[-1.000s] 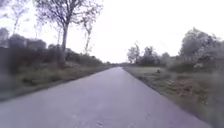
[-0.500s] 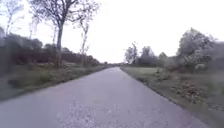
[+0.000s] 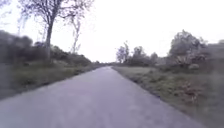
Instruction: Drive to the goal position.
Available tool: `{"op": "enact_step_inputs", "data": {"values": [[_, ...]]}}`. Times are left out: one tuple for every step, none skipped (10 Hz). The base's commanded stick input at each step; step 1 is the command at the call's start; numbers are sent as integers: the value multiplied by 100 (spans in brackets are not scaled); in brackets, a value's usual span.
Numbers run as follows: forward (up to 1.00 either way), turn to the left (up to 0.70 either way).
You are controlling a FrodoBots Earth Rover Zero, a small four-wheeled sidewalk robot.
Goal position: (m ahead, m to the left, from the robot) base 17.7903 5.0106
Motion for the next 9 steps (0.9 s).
{"op": "enact_step_inputs", "data": {"values": [[100,0],[100,0],[100,0],[100,0],[100,0],[100,0],[100,0],[100,0],[100,0]]}}
